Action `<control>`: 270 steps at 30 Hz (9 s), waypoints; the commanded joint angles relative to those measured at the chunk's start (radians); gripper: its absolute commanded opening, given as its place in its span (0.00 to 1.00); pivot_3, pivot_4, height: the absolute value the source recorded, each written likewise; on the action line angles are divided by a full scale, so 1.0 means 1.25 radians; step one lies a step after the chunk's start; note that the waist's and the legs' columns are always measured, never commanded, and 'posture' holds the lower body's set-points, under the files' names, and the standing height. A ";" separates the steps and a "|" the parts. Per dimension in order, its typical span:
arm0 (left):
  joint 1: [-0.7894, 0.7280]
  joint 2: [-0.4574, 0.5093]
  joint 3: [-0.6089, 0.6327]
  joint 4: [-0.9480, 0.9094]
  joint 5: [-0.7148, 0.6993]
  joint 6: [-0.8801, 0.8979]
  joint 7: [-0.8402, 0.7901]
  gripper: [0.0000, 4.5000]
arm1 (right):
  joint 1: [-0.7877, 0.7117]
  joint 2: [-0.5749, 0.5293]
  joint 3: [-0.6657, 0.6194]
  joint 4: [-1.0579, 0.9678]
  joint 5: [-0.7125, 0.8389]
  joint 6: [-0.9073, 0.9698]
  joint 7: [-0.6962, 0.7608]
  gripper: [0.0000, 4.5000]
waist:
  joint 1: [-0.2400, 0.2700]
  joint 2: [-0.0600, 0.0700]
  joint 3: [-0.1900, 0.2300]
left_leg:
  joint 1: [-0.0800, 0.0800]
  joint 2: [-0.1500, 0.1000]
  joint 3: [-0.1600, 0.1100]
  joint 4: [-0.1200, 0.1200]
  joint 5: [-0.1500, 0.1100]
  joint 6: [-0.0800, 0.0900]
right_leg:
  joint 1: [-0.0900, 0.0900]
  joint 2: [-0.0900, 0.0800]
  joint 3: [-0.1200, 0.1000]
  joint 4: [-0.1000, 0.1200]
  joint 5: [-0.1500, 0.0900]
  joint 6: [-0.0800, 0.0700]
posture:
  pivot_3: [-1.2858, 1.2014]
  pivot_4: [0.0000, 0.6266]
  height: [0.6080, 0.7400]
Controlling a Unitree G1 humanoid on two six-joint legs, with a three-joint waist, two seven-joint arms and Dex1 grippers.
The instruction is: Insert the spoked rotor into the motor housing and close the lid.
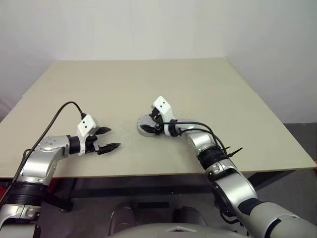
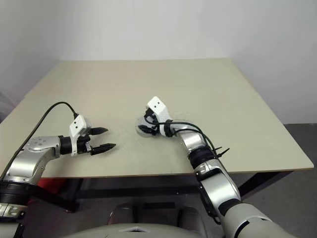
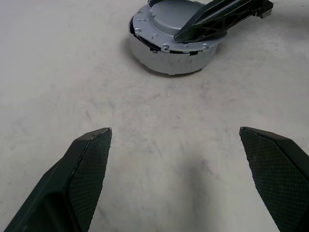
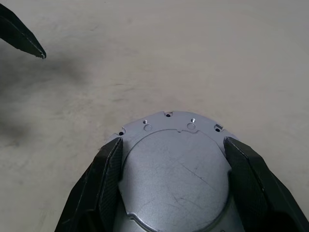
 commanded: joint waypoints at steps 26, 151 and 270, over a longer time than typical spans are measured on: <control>0.016 0.006 0.012 -0.050 -0.007 0.001 0.015 1.00 | -0.043 0.014 -0.001 0.118 -0.058 -0.037 -0.088 0.71 | 0.031 -0.019 0.013 | 0.024 0.009 0.026 -0.023 -0.002 -0.002 | 0.014 -0.007 -0.018 0.041 -0.047 -0.015 | 0.52 0.00 1.00; -0.371 -0.301 -0.017 0.166 -0.115 0.627 0.321 0.00 | -0.080 -0.227 -0.277 -0.179 0.328 0.825 0.133 0.99 | 0.018 -0.007 0.001 | 0.025 -0.027 -0.017 -0.001 -0.055 -0.013 | -0.001 0.004 -0.003 -0.008 -0.008 -0.026 | 0.52 0.00 1.00; -0.300 -0.332 0.358 0.076 -0.329 0.511 0.484 0.00 | -0.359 0.076 -0.794 0.315 0.598 0.468 -0.401 0.25 | 0.004 -0.006 0.007 | 0.011 -0.013 -0.017 0.005 -0.052 -0.023 | -0.016 0.019 -0.006 -0.006 -0.003 -0.035 | 0.52 0.00 1.00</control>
